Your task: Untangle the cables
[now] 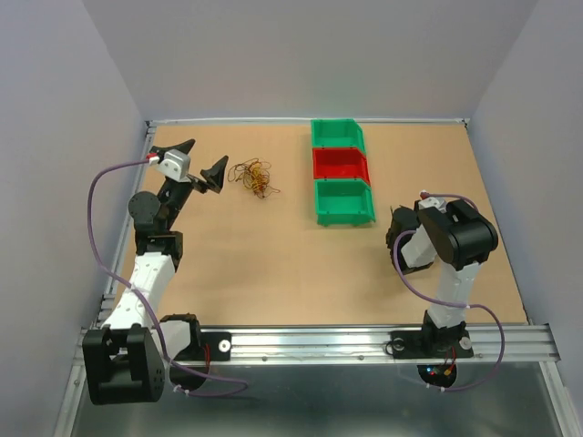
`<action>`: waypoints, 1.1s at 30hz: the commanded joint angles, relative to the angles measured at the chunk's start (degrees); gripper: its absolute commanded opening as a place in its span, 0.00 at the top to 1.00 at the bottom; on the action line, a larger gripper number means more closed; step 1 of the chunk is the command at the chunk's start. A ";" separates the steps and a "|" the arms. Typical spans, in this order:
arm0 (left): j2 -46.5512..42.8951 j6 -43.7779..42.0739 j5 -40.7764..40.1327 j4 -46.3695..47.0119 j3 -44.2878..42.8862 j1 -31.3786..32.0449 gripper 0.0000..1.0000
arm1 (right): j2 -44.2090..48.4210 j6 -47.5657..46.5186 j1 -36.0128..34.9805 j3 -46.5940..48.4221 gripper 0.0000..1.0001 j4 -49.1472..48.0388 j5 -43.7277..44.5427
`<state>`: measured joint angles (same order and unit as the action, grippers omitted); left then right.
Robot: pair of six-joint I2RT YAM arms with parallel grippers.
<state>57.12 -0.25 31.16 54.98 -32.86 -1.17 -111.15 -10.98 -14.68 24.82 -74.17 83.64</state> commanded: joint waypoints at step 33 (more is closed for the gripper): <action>56.95 -14.86 -14.72 -49.96 -49.14 12.95 0.14 | -0.12 0.52 0.09 1.20 0.00 -30.07 18.23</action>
<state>113.93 -13.23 17.30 8.67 -77.97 11.22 -111.15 -10.98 -14.68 24.93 -74.17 83.68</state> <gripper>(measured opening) 0.879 0.999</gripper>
